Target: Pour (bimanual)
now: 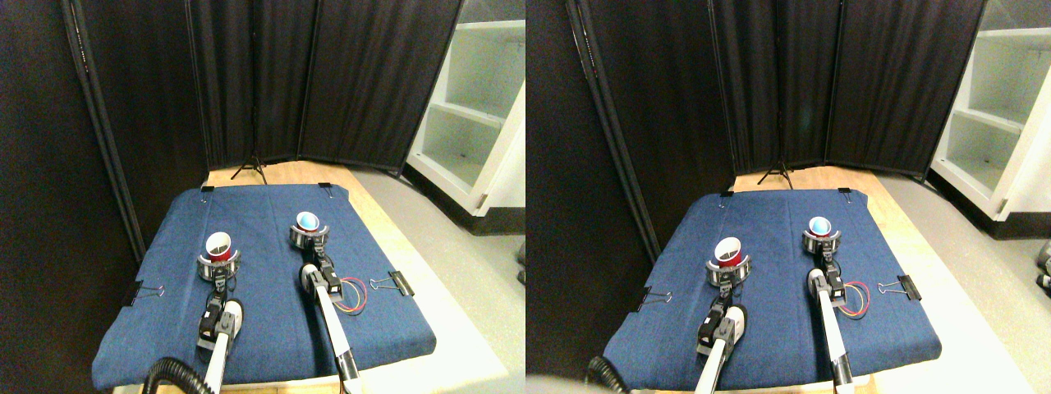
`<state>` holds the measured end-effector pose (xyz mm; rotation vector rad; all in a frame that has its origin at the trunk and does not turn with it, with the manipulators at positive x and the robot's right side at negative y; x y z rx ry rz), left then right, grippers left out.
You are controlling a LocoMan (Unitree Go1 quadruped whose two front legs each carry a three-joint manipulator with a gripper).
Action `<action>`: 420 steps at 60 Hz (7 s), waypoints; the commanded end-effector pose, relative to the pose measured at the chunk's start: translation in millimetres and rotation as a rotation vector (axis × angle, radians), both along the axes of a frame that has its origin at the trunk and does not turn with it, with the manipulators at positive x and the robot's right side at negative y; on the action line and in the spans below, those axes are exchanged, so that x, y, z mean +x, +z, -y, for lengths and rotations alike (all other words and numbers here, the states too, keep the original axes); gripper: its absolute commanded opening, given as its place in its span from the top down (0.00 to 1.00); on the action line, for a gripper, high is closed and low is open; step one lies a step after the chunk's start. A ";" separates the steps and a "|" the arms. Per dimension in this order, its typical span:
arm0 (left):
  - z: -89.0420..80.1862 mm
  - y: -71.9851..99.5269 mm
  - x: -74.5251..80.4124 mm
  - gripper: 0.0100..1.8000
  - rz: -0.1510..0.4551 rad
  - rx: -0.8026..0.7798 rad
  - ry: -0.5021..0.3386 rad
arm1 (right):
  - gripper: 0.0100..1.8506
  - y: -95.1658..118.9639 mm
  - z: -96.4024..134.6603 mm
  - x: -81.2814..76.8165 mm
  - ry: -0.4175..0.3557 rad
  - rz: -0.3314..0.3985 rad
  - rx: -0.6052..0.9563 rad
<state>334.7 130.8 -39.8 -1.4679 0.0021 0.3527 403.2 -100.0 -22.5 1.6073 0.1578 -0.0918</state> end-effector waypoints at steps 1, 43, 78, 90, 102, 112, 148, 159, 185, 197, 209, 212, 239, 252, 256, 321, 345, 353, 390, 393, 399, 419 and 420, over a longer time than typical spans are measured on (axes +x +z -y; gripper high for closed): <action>-0.5 -7.3 2.6 0.44 -0.034 0.022 -0.004 | 0.44 -1.9 -3.1 4.1 0.029 0.016 -0.026; -6.3 -6.5 10.2 0.82 -0.014 0.119 -0.011 | 0.81 2.8 -5.9 6.4 -0.071 0.005 -0.093; -0.9 37.7 18.8 0.82 0.007 0.157 -0.165 | 0.80 42.2 -9.0 7.6 0.045 0.123 -0.272; 12.5 51.5 25.2 0.82 0.008 0.131 -0.195 | 0.81 51.6 -18.6 9.8 0.069 0.128 -0.263; 28.6 62.4 32.3 0.82 -0.008 0.123 -0.215 | 0.80 58.6 -26.9 13.6 0.122 0.153 -0.324; 41.1 70.4 37.6 0.82 -0.022 0.123 -0.227 | 0.80 66.8 -34.7 15.5 0.151 0.162 -0.363; 73.2 76.6 50.7 0.82 -0.085 0.141 -0.298 | 0.79 94.7 -40.6 24.4 0.248 0.207 -0.483; 77.7 76.2 52.1 0.82 -0.087 0.135 -0.314 | 0.79 103.0 -42.1 25.3 0.264 0.204 -0.518; 84.6 80.7 51.9 0.82 -0.096 0.172 -0.330 | 0.77 120.9 -52.2 17.6 0.289 0.222 -0.750; 89.8 82.4 51.8 0.82 -0.092 0.180 -0.349 | 0.79 123.8 -56.3 17.5 0.286 0.224 -0.695; 93.1 83.1 51.1 0.82 -0.095 0.201 -0.358 | 0.79 124.2 -61.0 20.6 0.294 0.210 -0.720; 93.3 82.3 51.6 0.82 -0.096 0.208 -0.358 | 0.79 125.1 -62.2 20.9 0.305 0.210 -0.721; 91.6 79.5 58.0 0.82 -0.090 0.210 -0.367 | 0.79 127.2 -70.5 19.6 0.377 0.234 -0.821; 89.1 80.8 59.9 0.82 -0.086 0.218 -0.362 | 0.78 123.7 -70.4 18.4 0.444 0.274 -0.917; 89.4 82.0 60.3 0.82 -0.082 0.216 -0.352 | 0.78 120.9 -69.2 20.3 0.469 0.284 -0.928; 88.6 82.5 63.5 0.82 -0.082 0.214 -0.355 | 0.79 129.6 -75.2 17.1 0.483 0.355 -1.311; 84.7 83.1 60.9 0.82 -0.086 0.204 -0.345 | 0.78 133.7 -86.3 14.6 0.493 0.377 -1.375; 83.5 83.0 60.5 0.82 -0.083 0.204 -0.353 | 0.80 136.7 -90.6 10.9 0.481 0.371 -1.449; 77.8 84.0 56.5 0.82 -0.071 0.207 -0.353 | 0.79 139.3 -105.7 0.8 0.504 0.451 -1.702; 78.1 84.6 56.0 0.82 -0.072 0.211 -0.351 | 0.79 138.4 -104.9 1.4 0.507 0.448 -1.699; 78.6 85.4 55.4 0.82 -0.072 0.211 -0.353 | 0.79 137.3 -101.4 1.8 0.483 0.395 -1.669; 77.1 84.0 57.8 0.82 -0.077 0.216 -0.371 | 0.80 137.7 -72.6 15.4 0.437 0.327 -1.563; 76.9 84.0 58.3 0.82 -0.078 0.219 -0.369 | 0.80 138.2 -72.6 15.3 0.439 0.331 -1.573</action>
